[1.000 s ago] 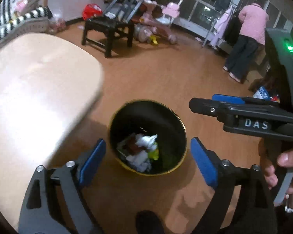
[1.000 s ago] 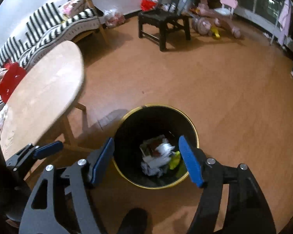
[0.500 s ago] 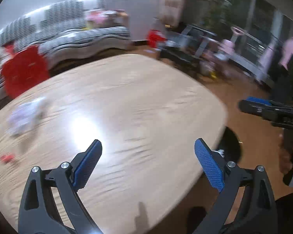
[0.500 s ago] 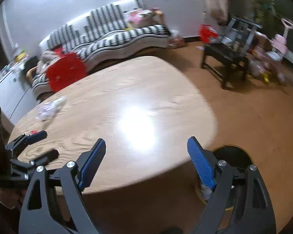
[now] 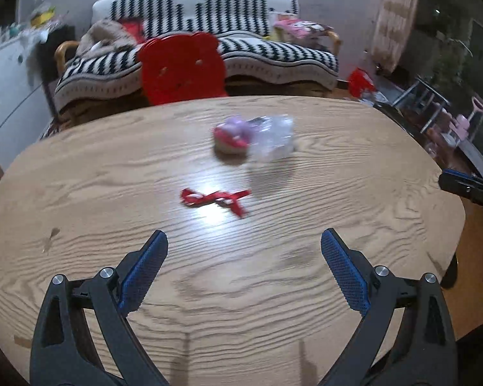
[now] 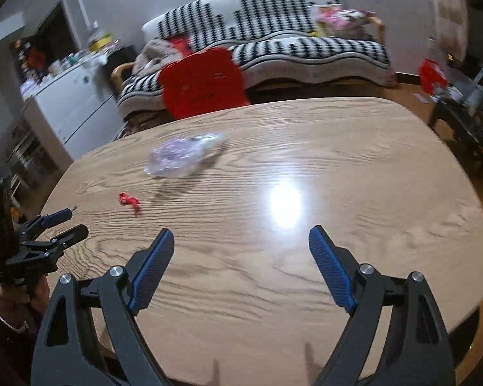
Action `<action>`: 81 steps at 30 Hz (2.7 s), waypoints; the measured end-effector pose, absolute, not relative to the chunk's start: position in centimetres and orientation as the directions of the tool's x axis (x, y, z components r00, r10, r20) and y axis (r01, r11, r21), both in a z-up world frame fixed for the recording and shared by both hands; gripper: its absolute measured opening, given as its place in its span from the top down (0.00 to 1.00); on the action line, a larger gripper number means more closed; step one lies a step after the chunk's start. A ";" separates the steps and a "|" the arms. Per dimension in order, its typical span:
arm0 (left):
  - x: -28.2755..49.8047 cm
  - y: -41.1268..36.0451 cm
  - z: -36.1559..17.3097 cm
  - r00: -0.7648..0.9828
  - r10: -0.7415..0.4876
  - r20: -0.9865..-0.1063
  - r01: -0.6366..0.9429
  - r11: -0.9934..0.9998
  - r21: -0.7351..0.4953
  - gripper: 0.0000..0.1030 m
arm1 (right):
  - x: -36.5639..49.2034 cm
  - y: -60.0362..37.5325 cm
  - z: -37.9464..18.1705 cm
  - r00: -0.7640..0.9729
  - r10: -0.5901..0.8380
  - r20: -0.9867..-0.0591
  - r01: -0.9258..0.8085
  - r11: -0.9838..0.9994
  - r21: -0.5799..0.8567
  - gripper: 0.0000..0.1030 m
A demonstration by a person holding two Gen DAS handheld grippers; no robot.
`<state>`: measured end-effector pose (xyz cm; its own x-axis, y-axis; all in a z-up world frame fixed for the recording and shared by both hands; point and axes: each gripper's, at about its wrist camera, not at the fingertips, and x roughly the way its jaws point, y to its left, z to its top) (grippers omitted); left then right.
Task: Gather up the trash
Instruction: 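Swing both grippers back over the table toward the remaining trash, then grasp the red ribbon with the left gripper while the right grasps the clear plastic bag, then carry the ribbon and plastic bag over the black bin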
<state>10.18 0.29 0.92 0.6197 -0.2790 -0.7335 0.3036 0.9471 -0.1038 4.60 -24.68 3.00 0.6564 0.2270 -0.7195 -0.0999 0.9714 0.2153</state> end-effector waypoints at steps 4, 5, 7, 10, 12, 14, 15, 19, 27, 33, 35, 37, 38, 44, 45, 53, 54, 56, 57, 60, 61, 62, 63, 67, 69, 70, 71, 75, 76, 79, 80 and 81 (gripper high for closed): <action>11.4 0.5 0.2 0.622 -0.262 -0.738 0.299 0.950 -0.086 0.10 | 6.6 -21.8 2.1 0.637 0.249 -0.730 -0.129 0.967 0.218 0.20; 11.9 0.5 -0.2 0.613 -0.263 -0.745 0.289 0.952 -0.098 0.10 | 6.8 -21.7 1.9 0.635 0.250 -0.731 -0.131 0.967 0.217 0.20; 13.6 0.8 -0.9 0.589 -0.268 -0.763 0.239 0.959 -0.152 0.10 | 7.6 -21.1 1.6 0.631 0.248 -0.735 -0.131 0.968 0.215 0.20; 15.4 1.5 -1.8 0.559 -0.300 -0.773 0.141 0.953 -0.269 0.10 | 8.5 -21.0 1.0 0.627 0.245 -0.739 -0.120 0.968 0.219 0.20; 17.2 1.1 -2.3 0.552 -0.288 -0.782 0.065 0.950 -0.304 0.10 | 9.2 -21.1 0.7 0.625 0.237 -0.744 -0.105 0.970 0.220 0.20; 18.2 0.5 -2.4 0.550 -0.275 -0.788 0.019 0.948 -0.317 0.10 | 9.5 -21.6 0.4 0.623 0.232 -0.747 -0.096 0.971 0.221 0.20; 18.7 0.2 -2.5 0.548 -0.269 -0.792 0.002 0.947 -0.321 0.10 | 9.7 -21.7 0.3 0.622 0.228 -0.749 -0.092 0.971 0.219 0.20; 20.6 -1.2 -4.2 0.518 -0.187 -0.835 -0.083 0.960 -0.266 0.10 | 10.4 -22.2 -0.1 0.614 0.226 -0.756 -0.074 0.970 0.230 0.20; 21.2 -1.5 -5.3 0.529 -0.110 -0.842 -0.097 0.977 -0.188 0.35 | 11.7 -21.6 -0.6 0.605 0.241 -0.759 -0.069 0.965 0.251 0.20; 19.9 -0.9 -5.3 0.519 -0.119 -0.847 -0.032 0.987 -0.158 0.91 | 14.7 -19.7 -1.3 0.591 0.298 -0.750 -0.060 0.943 0.327 0.20; 19.4 -0.2 -5.3 0.507 -0.144 -0.850 -0.023 0.983 -0.180 0.92 | 15.9 -19.1 -1.5 0.588 0.311 -0.747 -0.054 0.936 0.348 0.20; 19.0 0.3 -5.0 0.508 -0.143 -0.850 -0.013 0.985 -0.174 0.92 | 17.3 -18.3 -1.7 0.581 0.342 -0.738 -0.047 0.920 0.390 0.20; 18.8 0.4 -4.9 0.507 -0.144 -0.850 -0.007 0.985 -0.171 0.92 | 17.8 -18.1 -1.9 0.577 0.353 -0.736 -0.044 0.914 0.403 0.20; 17.9 1.4 -3.7 0.534 -0.149 -0.832 0.022 0.986 -0.163 0.92 | 21.5 -16.0 -3.3 0.566 0.379 -0.732 -0.027 0.896 0.443 0.20; 17.7 1.5 -3.6 0.539 -0.149 -0.829 0.029 0.987 -0.158 0.92 | 22.0 -15.7 -3.5 0.563 0.373 -0.737 -0.026 0.900 0.435 0.20; 17.7 2.6 -3.1 0.546 -0.158 -0.823 0.047 0.986 -0.159 0.92 | 22.1 -14.5 -5.5 0.524 0.378 -0.763 -0.068 0.912 0.405 0.86; 17.8 2.7 -3.0 0.546 -0.163 -0.822 0.046 0.985 -0.164 0.92 | 21.6 -14.6 -5.3 0.531 0.370 -0.762 -0.076 0.917 0.392 0.88; 17.5 2.7 -2.7 0.549 -0.172 -0.818 0.050 0.984 -0.173 0.92 | 20.4 -14.7 -4.5 0.548 0.352 -0.759 -0.095 0.927 0.362 0.91; 17.4 2.6 -2.5 0.552 -0.176 -0.815 0.054 0.983 -0.175 0.92 | 19.7 -14.8 -3.9 0.560 0.340 -0.756 -0.107 0.934 0.341 0.91; 17.0 2.1 -1.9 0.561 -0.183 -0.807 0.073 0.982 -0.172 0.92 | 17.3 -15.6 -1.8 0.598 0.329 -0.731 -0.136 0.940 0.312 0.92; 16.9 1.9 -1.7 0.563 -0.186 -0.805 0.077 0.982 -0.173 0.92 | 16.7 -15.8 -1.2 0.609 0.328 -0.722 -0.145 0.941 0.306 0.92; 16.7 1.8 -1.6 0.564 -0.190 -0.803 0.081 0.981 -0.175 0.92 | 15.6 -16.2 -0.2 0.625 0.326 -0.709 -0.159 0.943 0.293 0.92; 16.6 1.6 -1.5 0.565 -0.193 -0.802 0.087 0.981 -0.175 0.92 | 14.7 -16.7 0.6 0.637 0.327 -0.698 -0.170 0.943 0.287 0.92; 15.5 -0.1 -0.6 0.574 -0.211 -0.791 0.130 0.977 -0.166 0.91 | 11.0 -19.0 3.1 0.663 0.319 -0.677 -0.195 0.947 0.255 0.92; 14.8 -1.0 -0.3 0.574 -0.228 -0.786 0.157 0.973 -0.167 0.92 | 9.4 -20.2 3.6 0.667 0.306 -0.679 -0.195 0.952 0.236 0.92; 14.5 -1.6 -0.1 0.572 -0.239 -0.785 0.170 0.970 -0.172 0.92 | 8.5 -21.0 3.8 0.665 0.300 -0.684 -0.194 0.954 0.230 0.92; 14.0 -2.5 0.1 0.567 -0.255 -0.783 0.188 0.966 -0.178 0.92 | 8.0 -21.6 3.9 0.663 0.296 -0.687 -0.191 0.955 0.226 0.92; 12.4 -5.9 0.6 0.560 -0.291 -0.776 0.256 0.951 -0.172 0.92 | 5.0 -25.0 3.8 0.663 0.244 -0.708 -0.162 0.970 0.182 0.92; 11.9 -6.9 0.7 0.556 -0.306 -0.772 0.278 0.945 -0.174 0.92 | 4.3 -25.6 3.8 0.664 0.234 -0.710 -0.155 0.972 0.175 0.92; 10.6 -10.0 1.1 0.551 -0.337 -0.763 0.336 0.927 -0.166 0.92 | 1.9 -28.3 4.2 0.673 0.201 -0.712 -0.130 0.980 0.153 0.92; 10.3 -10.7 1.2 0.549 -0.347 -0.760 0.352 0.921 -0.167 0.92 | 1.1 -29.4 4.3 0.676 0.191 -0.712 -0.121 0.981 0.149 0.92; 9.9 -11.8 1.4 0.545 -0.363 -0.756 0.372 0.912 -0.171 0.92 | 0.1 -30.6 4.6 0.683 0.175 -0.709 -0.106 0.984 0.141 0.92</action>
